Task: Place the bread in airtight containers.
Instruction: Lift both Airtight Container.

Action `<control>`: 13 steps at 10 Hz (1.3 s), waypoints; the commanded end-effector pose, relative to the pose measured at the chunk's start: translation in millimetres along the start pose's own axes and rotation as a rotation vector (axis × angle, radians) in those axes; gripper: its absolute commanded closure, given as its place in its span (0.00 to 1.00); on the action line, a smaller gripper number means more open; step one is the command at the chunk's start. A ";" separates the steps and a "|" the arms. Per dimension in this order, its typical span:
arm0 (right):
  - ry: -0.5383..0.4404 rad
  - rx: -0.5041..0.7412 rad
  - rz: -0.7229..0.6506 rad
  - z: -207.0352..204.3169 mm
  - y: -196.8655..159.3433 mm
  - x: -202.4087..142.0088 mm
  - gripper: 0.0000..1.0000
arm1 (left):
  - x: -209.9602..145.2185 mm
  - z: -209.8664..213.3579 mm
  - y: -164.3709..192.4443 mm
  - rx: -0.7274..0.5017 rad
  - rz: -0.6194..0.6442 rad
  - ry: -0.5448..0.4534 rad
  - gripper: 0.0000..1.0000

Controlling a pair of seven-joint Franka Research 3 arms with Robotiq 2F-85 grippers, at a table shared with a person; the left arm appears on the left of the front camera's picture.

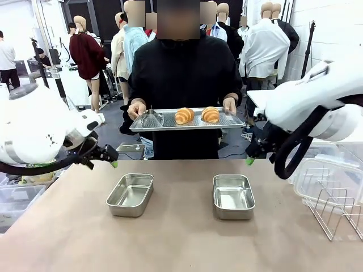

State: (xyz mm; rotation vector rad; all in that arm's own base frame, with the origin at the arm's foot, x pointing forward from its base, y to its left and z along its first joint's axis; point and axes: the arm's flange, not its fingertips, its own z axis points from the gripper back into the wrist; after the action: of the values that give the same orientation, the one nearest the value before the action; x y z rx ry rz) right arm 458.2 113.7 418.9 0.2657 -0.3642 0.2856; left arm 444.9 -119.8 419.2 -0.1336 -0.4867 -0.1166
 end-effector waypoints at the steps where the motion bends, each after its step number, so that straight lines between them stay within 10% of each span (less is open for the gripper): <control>1: 0.036 -0.018 -0.063 -24.4 -0.2 11.8 0.00 | 12.5 -8.5 -20.0 0.088 -0.006 0.065 0.00; 13: 0.261 -0.141 -0.251 -90.6 24.9 36.3 0.00 | 25.9 -75.8 -13.8 0.057 0.021 0.229 0.00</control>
State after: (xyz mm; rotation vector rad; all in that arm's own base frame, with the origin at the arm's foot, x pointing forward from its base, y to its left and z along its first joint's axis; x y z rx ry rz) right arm 502.7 166.8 352.8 0.1518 -0.1294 0.0802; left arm 493.5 -142.2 360.2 -0.0623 -0.2845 -0.0937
